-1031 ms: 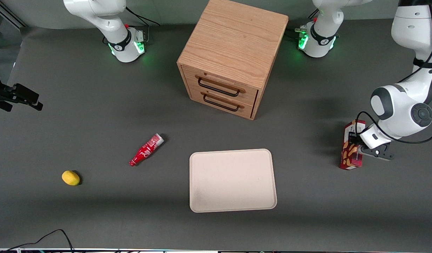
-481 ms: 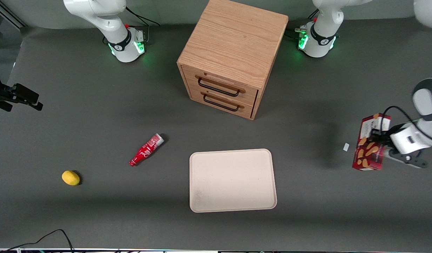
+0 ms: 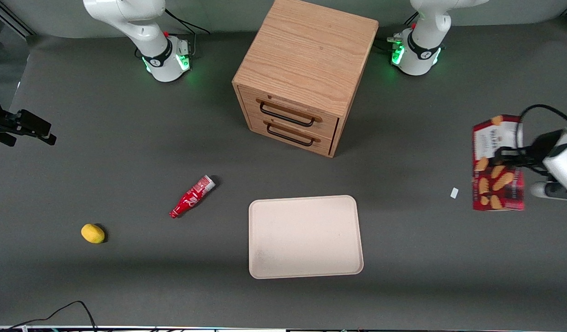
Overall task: Place red cookie box on tray
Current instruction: 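Carry the box to the white tray and lower it upright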
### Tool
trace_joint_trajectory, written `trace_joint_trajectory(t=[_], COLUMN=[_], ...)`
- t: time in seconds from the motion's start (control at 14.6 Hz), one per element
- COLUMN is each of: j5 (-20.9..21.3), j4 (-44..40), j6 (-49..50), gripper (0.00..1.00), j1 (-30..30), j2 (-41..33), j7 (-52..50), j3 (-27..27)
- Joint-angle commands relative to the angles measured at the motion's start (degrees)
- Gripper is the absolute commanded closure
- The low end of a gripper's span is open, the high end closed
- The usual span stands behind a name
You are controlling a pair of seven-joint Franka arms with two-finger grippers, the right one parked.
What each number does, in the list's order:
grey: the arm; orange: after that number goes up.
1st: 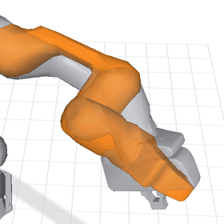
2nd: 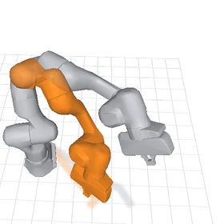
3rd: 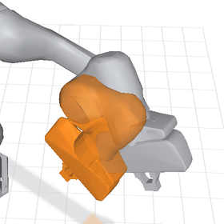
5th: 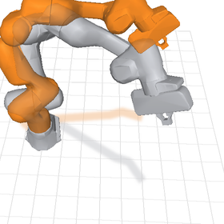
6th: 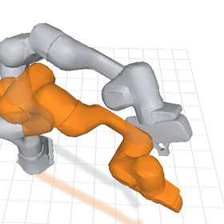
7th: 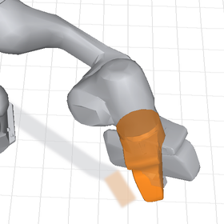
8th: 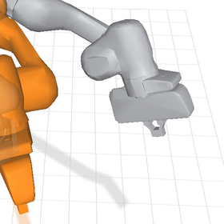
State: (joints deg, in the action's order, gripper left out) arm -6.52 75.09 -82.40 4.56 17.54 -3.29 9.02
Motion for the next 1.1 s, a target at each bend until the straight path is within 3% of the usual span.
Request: trace_joint_trajectory(t=[0.0,0.34,0.62,1.03], j5=[1.5,2.6,8.6,18.5], j4=[-2.0,1.0,7.3,7.8], j6=[-0.8,-17.3,-32.0,-48.8], gripper=[1.0,1.0,1.0,1.0], j1=[-0.8,-5.2,-6.8,-9.7], j2=[2.0,8.4,13.3,23.5], j7=[-13.8,-23.4,-27.6,-35.8], j3=[7.2,11.8,13.9,14.2])
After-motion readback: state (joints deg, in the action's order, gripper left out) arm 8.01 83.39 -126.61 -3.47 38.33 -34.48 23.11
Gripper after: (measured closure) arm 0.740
